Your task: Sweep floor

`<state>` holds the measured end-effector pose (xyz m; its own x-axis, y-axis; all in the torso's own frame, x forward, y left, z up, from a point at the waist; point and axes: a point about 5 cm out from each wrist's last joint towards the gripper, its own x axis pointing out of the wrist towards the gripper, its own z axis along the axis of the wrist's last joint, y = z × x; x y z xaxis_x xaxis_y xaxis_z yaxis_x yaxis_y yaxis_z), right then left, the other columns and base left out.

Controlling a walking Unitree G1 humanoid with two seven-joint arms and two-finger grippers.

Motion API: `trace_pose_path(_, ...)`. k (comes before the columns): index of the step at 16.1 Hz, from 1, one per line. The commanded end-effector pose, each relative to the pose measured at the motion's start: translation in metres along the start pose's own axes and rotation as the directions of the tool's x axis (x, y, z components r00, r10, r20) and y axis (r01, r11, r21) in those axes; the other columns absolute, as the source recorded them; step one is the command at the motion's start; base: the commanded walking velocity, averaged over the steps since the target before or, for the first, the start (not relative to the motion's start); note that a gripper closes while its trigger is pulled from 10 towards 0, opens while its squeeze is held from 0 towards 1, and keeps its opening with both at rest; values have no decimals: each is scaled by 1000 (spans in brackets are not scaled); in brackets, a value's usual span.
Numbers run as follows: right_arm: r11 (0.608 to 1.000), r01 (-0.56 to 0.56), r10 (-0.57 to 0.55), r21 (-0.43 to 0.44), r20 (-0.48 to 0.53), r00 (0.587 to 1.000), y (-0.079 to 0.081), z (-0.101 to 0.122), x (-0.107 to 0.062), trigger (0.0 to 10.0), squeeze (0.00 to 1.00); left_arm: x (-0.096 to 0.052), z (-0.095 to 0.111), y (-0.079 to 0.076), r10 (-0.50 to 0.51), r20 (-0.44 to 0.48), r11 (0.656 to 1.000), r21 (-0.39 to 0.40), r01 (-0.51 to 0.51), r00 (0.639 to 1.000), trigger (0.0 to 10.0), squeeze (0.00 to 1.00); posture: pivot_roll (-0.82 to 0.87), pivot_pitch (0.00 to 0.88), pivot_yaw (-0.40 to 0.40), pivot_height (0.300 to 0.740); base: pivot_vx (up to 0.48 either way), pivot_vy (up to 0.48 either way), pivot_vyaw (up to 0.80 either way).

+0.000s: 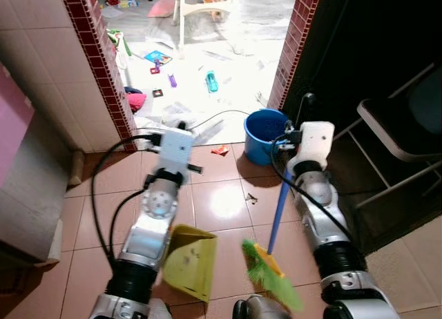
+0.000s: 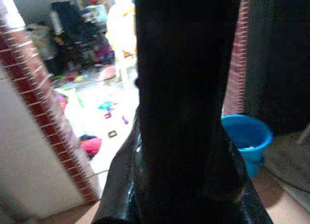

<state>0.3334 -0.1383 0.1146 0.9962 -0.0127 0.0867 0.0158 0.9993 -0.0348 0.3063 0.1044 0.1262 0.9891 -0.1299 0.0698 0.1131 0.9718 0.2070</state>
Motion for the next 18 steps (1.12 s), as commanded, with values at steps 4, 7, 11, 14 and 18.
trace_pose_path(4, 998, -23, 22, 50, 20, 1000, 17, 3, 4, 10000, 0, -5, -7, 11, 66, -34, 993, -91, -69, 997, 10000, 0, -42, 0, 19, 740, 0, 0, 0)
trace_pose_path(7, 996, -65, 64, 69, 18, 998, 33, 0, 4, 10000, 0, -6, -8, 11, 64, -32, 995, -80, -66, 997, 10000, 0, -19, 0, -3, 740, 0, 0, 0)
trace_pose_path(11, 996, -66, 64, 65, 32, 997, 33, 6, 10, 10000, 0, -2, -1, 15, 55, -17, 997, -55, -56, 998, 10000, 0, -2, 0, -5, 740, 0, 0, 0)
trace_pose_path(14, 996, -60, 58, 64, 38, 998, 32, 6, 11, 10000, 0, -3, 3, 15, 56, -14, 998, -41, -57, 998, 10000, 0, 13, 30, -12, 740, 0, 0, 0)
trace_pose_path(18, 996, -73, 69, 55, 60, 996, 35, 11, 13, 10000, 0, -9, 0, 11, 54, -29, 998, -39, -56, 998, 10000, 0, 22, 33, -14, 740, 0, 0, 0)
